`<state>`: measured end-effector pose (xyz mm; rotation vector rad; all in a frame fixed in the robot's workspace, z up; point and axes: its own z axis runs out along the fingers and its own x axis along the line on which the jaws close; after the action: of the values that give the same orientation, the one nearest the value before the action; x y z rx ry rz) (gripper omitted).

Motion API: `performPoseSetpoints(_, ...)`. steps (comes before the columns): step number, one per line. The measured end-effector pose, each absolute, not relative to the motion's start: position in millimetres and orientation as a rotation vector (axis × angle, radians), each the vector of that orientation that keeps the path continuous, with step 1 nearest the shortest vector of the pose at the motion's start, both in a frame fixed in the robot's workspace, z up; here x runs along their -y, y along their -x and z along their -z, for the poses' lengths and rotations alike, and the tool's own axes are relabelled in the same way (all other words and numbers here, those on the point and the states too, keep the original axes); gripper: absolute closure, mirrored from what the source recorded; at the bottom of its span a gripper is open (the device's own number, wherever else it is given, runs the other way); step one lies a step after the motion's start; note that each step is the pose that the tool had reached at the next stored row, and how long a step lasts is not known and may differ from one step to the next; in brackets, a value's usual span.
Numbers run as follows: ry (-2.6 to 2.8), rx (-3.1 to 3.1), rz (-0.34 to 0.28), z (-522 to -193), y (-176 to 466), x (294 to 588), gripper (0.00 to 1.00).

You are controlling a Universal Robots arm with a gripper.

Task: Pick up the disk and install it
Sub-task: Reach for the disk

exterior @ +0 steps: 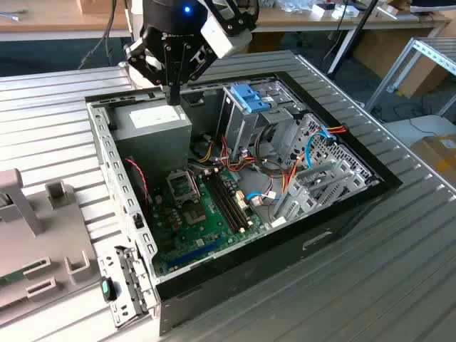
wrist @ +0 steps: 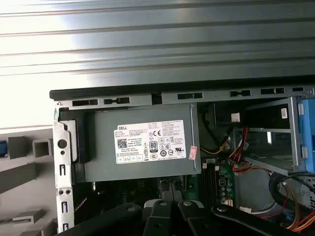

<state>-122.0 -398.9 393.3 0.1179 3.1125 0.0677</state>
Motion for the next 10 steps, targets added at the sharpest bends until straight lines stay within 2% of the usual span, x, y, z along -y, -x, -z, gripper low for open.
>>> performPoseSetpoints(10, -0.118, -3.113, -0.068, -393.3, 124.8, 398.9, 0.89)
